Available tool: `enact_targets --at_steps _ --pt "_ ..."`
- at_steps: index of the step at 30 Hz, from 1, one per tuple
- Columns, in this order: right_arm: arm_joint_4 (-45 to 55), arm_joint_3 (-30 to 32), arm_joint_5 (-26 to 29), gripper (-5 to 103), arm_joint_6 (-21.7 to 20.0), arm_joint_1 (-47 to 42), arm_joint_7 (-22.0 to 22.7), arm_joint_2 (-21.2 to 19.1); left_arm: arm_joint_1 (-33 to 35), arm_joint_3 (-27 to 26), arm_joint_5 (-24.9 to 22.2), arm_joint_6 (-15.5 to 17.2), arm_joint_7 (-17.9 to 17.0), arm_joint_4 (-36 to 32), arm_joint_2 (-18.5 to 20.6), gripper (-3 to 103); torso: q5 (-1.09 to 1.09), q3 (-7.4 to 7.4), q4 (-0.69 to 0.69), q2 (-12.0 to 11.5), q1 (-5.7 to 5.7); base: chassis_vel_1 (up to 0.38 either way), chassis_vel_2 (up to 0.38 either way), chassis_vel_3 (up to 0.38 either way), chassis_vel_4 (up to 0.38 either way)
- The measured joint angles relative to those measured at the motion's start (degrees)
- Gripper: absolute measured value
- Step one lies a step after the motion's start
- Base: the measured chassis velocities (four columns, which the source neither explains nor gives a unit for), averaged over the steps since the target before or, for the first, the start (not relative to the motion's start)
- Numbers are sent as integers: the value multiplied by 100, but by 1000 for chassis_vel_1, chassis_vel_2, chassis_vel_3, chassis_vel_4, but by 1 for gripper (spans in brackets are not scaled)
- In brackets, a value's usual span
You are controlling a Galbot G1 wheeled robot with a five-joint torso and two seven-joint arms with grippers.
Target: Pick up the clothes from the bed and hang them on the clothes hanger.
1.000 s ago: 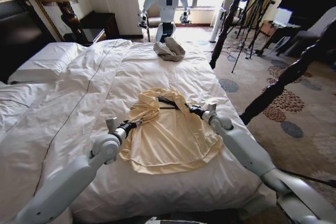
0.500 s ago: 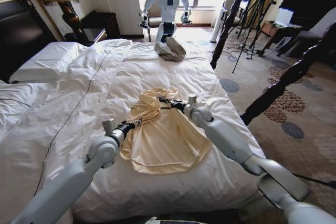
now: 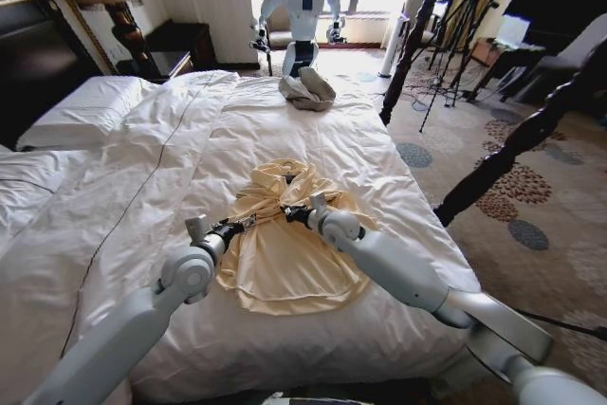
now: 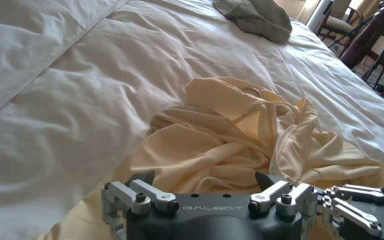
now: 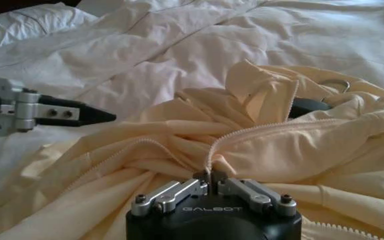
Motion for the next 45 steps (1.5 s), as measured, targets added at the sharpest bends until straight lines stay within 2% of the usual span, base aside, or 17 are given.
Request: enact_targets --at_steps 3,6,8,10,13,15,16,19,20,22,25,28,29,31,39,41,45 --pt "246 47 -18 1 -100 -62 -103 -229 1 -12 5 -6 0 19 2 100 2 0 0 0 0 0 0 0 0" --pt "794 101 -169 10 -212 -264 -516 -1029 -6 -21 22 -27 2 92 -40 100 2 0 -1 -1 0 0 0 0 0" --pt "922 141 -251 14 -176 -377 -590 -1239 -8 -21 27 -30 2 100 -66 100 2 0 -2 -1 0 0 0 0 0" --pt "1134 370 -476 24 0 -657 -762 -1583 5 -9 41 -34 2 103 -122 100 4 0 -4 -1 0 0 0 0 0" --pt "1266 582 -608 29 167 -781 -1095 -1838 27 11 56 -36 1 103 -140 100 3 -1 -3 0 -1 0 0 0 0" --pt "1253 727 -774 39 764 -805 -1227 -1971 32 20 68 -38 1 103 -151 100 1 -1 -3 0 -1 0 0 0 0" --pt "1253 727 -774 39 764 -805 -1227 -1971 32 20 68 -38 1 103 -151 100 1 -1 -3 0 -1 0 0 0 0" --pt "372 822 -1404 56 1351 -517 -390 -1610 36 21 70 -40 2 85 -165 100 3 -1 0 -1 -1 0 0 0 0" --pt "372 822 -1404 56 1351 -517 -390 -1610 36 21 70 -40 2 85 -165 100 3 -1 0 -1 -1 0 0 0 0" --pt "-467 807 -1816 67 1637 -221 -159 -1129 65 21 71 -41 2 52 -168 100 2 0 0 -1 1 0 0 0 0" --pt "-795 788 -1935 73 1707 -95 -83 -899 81 19 71 -42 2 37 -168 100 2 1 0 -1 2 0 0 0 0" --pt "-1666 714 -2190 88 1866 223 -1 -219 104 10 71 -42 2 13 -152 100 1 0 2 -1 0 0 0 0 0" --pt "-1666 714 -2190 88 1866 223 -1 -219 104 10 71 -42 2 13 -152 100 1 0 2 -1 0 0 0 0 0" --pt "-1981 674 -2251 97 1885 312 -13 25 103 -3 63 -42 1 8 -139 100 0 1 2 -1 0 0 0 0 0" --pt "-2337 634 -2531 102 1862 274 -288 148 108 -72 40 -44 -7 10 -135 100 1 1 -3 -1 0 0 0 0 0" --pt "-2494 666 -2616 96 1923 275 -320 181 116 -71 43 -44 -7 22 -161 100 0 0 -3 0 -1 0 0 0 0" --pt "-2767 674 -2663 93 2023 329 -382 310 115 -47 45 -46 -6 29 -195 100 0 0 -3 -1 0 0 0 0 0"
